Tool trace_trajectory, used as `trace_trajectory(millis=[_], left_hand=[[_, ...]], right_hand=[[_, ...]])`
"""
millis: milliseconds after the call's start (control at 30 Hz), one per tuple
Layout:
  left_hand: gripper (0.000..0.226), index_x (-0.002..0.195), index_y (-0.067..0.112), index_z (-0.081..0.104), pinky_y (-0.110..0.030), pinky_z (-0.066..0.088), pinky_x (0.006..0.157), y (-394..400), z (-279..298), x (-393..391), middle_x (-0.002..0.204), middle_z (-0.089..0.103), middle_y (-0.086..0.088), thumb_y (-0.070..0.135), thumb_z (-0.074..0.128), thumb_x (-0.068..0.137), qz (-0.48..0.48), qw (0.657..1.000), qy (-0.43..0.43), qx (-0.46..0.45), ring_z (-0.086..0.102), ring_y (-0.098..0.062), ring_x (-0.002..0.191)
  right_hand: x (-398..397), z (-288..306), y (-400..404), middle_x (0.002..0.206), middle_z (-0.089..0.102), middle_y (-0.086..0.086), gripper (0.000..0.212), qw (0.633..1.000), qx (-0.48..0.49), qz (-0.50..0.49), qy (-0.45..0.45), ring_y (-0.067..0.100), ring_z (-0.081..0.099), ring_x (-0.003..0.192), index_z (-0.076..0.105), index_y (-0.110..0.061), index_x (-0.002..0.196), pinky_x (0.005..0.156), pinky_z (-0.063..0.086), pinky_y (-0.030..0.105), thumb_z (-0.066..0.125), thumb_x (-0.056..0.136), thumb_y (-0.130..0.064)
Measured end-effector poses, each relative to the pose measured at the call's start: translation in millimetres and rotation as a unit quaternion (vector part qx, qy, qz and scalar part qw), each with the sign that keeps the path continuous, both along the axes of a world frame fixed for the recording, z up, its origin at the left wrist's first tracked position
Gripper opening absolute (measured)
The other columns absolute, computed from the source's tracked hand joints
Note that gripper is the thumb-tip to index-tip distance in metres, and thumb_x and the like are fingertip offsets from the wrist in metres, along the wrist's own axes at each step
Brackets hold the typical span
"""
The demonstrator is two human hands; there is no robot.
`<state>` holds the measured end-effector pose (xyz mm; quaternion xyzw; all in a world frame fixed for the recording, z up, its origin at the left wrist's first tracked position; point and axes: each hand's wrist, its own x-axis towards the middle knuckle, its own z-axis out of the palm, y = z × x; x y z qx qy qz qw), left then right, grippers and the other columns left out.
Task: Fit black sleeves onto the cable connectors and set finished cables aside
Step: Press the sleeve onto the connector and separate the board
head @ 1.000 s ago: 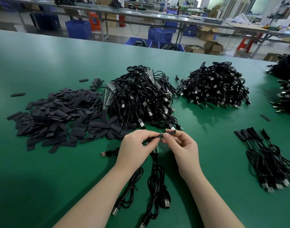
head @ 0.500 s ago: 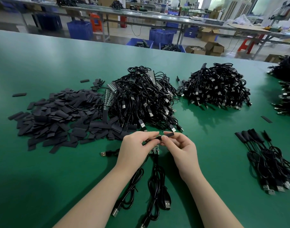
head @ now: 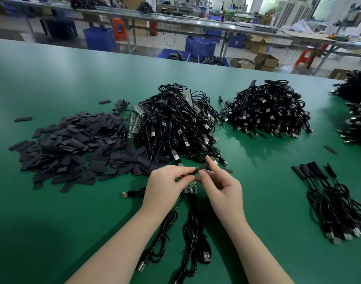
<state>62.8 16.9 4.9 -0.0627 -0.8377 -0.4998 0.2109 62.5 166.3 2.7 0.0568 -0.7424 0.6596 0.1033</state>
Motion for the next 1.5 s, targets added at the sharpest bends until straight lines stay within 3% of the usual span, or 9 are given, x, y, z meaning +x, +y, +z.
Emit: trace_trajectory(millis=[400,500,633,767,900,1033,1233,1400,1500], left_hand=[[0.019,0.095,0.023,0.079,-0.009,0.047,0.082,-7,1,-3,0.090,0.074,0.013,0.016,0.080,0.078,0.025,1.000,0.003,-0.002,0.065,0.004,0.090],[0.019,0.096,0.025,0.079,-0.011,0.049,0.082,-4,1,-3,0.089,0.073,0.016,0.017,0.080,0.079,0.022,1.000,0.003,0.014,0.065,0.006,0.090],[0.022,0.096,0.025,0.079,-0.006,0.046,0.081,1,1,-1,0.089,0.069,0.021,0.011,0.078,0.079,0.014,1.000,0.009,0.004,0.064,0.008,0.091],[0.027,0.094,0.027,0.079,-0.005,0.044,0.082,3,1,1,0.084,0.064,0.036,0.007,0.077,0.077,-0.009,0.999,0.018,-0.024,0.062,0.010,0.092],[0.026,0.105,0.024,0.076,-0.024,0.051,0.089,5,3,2,0.093,0.068,0.027,0.019,0.078,0.080,-0.009,0.997,0.034,-0.075,0.064,0.004,0.094],[0.012,0.093,0.020,0.079,-0.037,0.054,0.081,5,1,1,0.088,0.075,0.011,0.024,0.075,0.082,0.030,0.986,0.081,-0.143,0.068,-0.007,0.086],[0.011,0.092,0.020,0.078,-0.039,0.053,0.082,2,1,-2,0.087,0.074,0.011,0.019,0.073,0.083,0.005,0.989,0.070,-0.127,0.067,-0.007,0.086],[0.024,0.106,0.023,0.075,-0.014,0.040,0.093,3,2,-2,0.100,0.065,0.025,0.033,0.075,0.083,0.017,0.994,0.072,-0.077,0.058,0.008,0.096],[0.021,0.106,0.023,0.075,-0.027,0.049,0.092,0,1,-2,0.100,0.063,0.027,0.030,0.070,0.088,0.022,0.996,0.068,-0.054,0.057,0.010,0.097]], right_hand=[[1,-8,1,0.092,0.073,-0.025,0.055,0.994,0.106,0.024,-0.014,0.002,0.063,0.072,0.046,-0.053,0.134,0.070,0.047,0.007,0.067,0.093,-0.023],[1,-8,-4,0.096,0.072,-0.027,0.064,0.995,0.094,0.013,-0.026,-0.006,0.067,0.083,0.036,-0.053,0.140,0.074,0.046,0.004,0.067,0.093,-0.023],[-1,-2,-2,0.083,0.074,-0.021,0.017,0.992,0.114,-0.007,-0.045,-0.005,0.067,0.081,0.075,-0.029,0.107,0.076,0.053,0.017,0.067,0.093,-0.030],[-1,1,0,0.068,0.067,0.007,0.024,0.995,0.086,-0.004,-0.051,0.014,0.053,0.060,0.074,-0.021,0.072,0.058,0.043,0.030,0.066,0.092,-0.032],[-3,4,1,0.070,0.071,0.007,0.024,0.997,0.005,-0.037,-0.069,0.008,0.062,0.066,0.072,-0.013,0.072,0.064,0.046,0.019,0.065,0.094,-0.021],[-3,7,2,0.077,0.076,-0.001,0.017,0.992,-0.080,-0.057,-0.076,0.004,0.069,0.071,0.075,-0.016,0.080,0.065,0.048,0.009,0.066,0.094,-0.019],[-1,5,-1,0.082,0.077,-0.010,0.020,0.998,0.009,-0.001,-0.058,0.002,0.071,0.080,0.078,-0.034,0.079,0.070,0.050,0.011,0.074,0.087,-0.016],[-6,18,10,0.090,0.077,0.004,0.025,0.974,-0.213,-0.042,-0.064,0.010,0.070,0.080,0.077,-0.027,0.076,0.069,0.054,0.018,0.063,0.095,-0.017],[-14,34,44,0.082,0.076,0.003,0.025,0.946,-0.300,-0.123,-0.024,0.013,0.071,0.075,0.071,-0.023,0.078,0.070,0.057,0.023,0.058,0.098,-0.018]])
